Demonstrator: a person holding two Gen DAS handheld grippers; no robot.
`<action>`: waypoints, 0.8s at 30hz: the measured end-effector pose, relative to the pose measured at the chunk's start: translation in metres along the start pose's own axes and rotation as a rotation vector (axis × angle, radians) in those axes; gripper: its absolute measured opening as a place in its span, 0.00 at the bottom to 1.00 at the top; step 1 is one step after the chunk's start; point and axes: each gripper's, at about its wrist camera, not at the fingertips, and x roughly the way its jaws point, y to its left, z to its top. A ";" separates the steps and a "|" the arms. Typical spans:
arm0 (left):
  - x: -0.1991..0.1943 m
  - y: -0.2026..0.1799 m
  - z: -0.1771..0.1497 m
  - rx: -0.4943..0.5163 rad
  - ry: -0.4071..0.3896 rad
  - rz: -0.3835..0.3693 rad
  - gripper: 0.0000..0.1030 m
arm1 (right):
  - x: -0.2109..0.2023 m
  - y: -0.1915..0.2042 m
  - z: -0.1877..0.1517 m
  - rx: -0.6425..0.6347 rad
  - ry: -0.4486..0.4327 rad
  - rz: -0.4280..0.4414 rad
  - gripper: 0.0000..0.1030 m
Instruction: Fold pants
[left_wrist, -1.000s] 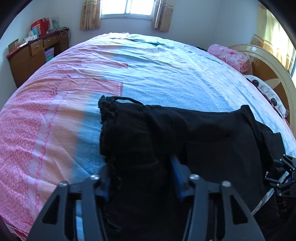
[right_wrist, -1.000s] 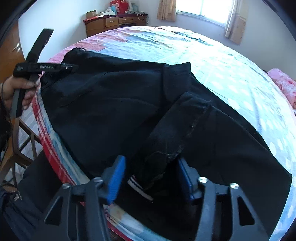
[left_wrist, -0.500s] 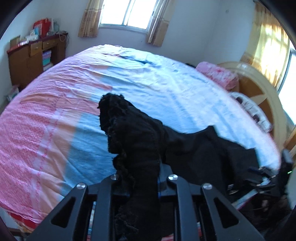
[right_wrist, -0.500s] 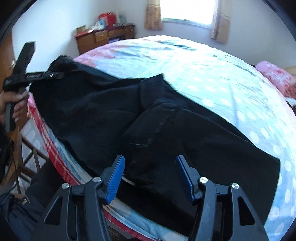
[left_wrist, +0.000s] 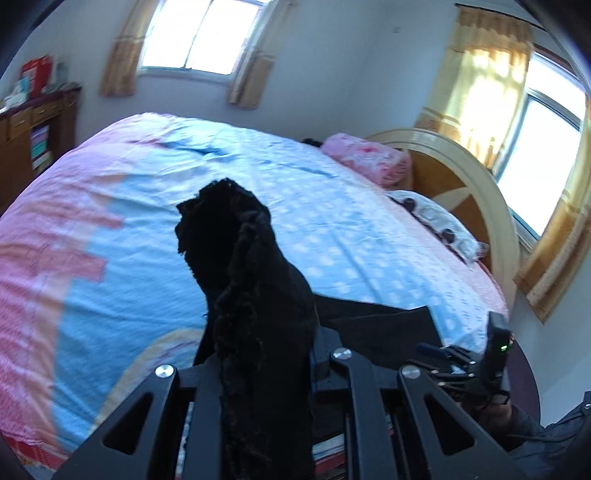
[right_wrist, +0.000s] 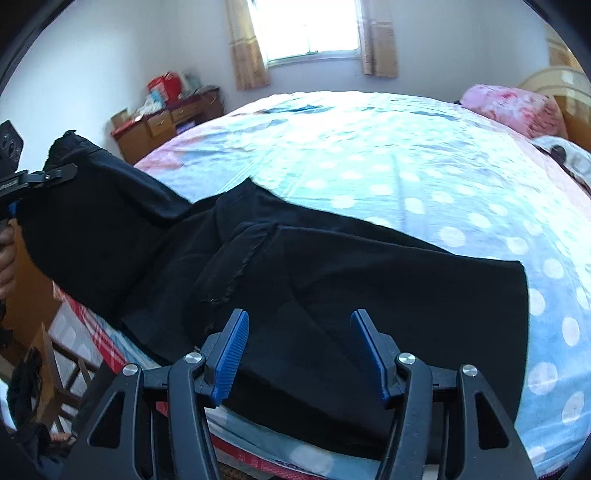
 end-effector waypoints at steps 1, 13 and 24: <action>0.004 -0.011 0.005 0.013 -0.002 -0.012 0.15 | 0.000 -0.004 0.001 0.009 -0.004 -0.002 0.58; 0.064 -0.127 0.024 0.134 0.071 -0.194 0.15 | -0.027 -0.076 0.003 0.192 -0.079 -0.112 0.58; 0.175 -0.218 -0.013 0.312 0.241 -0.242 0.18 | -0.057 -0.170 -0.005 0.502 -0.154 -0.223 0.58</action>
